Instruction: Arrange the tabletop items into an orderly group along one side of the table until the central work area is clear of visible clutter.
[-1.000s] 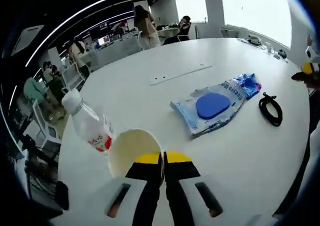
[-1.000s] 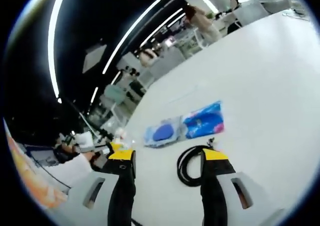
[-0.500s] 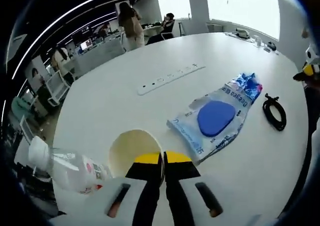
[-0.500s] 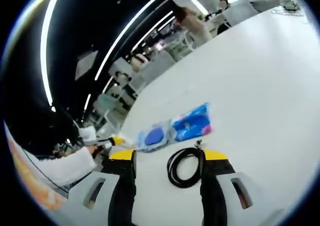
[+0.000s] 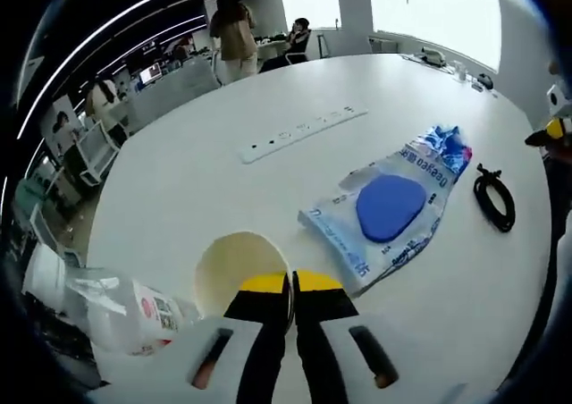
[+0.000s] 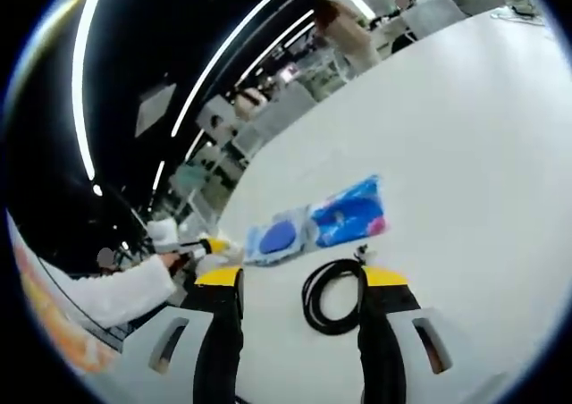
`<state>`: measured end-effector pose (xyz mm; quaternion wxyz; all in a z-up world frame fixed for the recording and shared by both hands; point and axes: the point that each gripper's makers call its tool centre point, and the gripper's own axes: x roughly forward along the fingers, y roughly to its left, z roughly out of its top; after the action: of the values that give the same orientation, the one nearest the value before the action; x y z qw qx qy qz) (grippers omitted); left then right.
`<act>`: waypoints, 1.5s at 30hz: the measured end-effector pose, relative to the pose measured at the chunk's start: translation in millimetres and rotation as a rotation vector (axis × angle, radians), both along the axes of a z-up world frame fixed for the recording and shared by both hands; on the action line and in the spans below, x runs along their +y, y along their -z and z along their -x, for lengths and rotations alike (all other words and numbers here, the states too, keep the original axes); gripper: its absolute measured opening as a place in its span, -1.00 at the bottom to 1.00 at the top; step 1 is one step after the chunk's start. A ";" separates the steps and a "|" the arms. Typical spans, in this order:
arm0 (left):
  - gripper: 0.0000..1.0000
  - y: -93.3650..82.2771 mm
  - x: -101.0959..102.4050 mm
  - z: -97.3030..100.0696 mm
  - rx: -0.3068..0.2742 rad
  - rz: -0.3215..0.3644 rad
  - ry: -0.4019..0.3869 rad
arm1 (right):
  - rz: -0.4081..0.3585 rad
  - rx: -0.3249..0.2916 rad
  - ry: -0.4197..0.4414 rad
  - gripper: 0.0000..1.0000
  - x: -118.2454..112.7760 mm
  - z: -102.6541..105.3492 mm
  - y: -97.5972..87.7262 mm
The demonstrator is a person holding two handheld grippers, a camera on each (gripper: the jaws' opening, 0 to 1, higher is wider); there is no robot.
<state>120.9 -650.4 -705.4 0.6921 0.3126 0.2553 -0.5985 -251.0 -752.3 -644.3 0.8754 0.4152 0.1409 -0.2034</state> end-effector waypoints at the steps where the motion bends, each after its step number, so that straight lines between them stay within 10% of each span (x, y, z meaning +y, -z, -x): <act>1: -1.00 0.5 -0.2 0.9 0.002 -0.002 0.003 | -0.001 0.000 -0.001 -0.01 0.3 -0.2 0.1; 45: -1.00 8.0 -23.0 25.2 0.033 0.005 0.060 | -0.040 -0.028 0.040 -0.03 -3.8 7.5 3.8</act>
<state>95.7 -673.4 -713.4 0.6701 0.3084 0.2559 -0.6248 -258.4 -756.0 -648.0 0.8646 0.4381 0.1243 -0.2124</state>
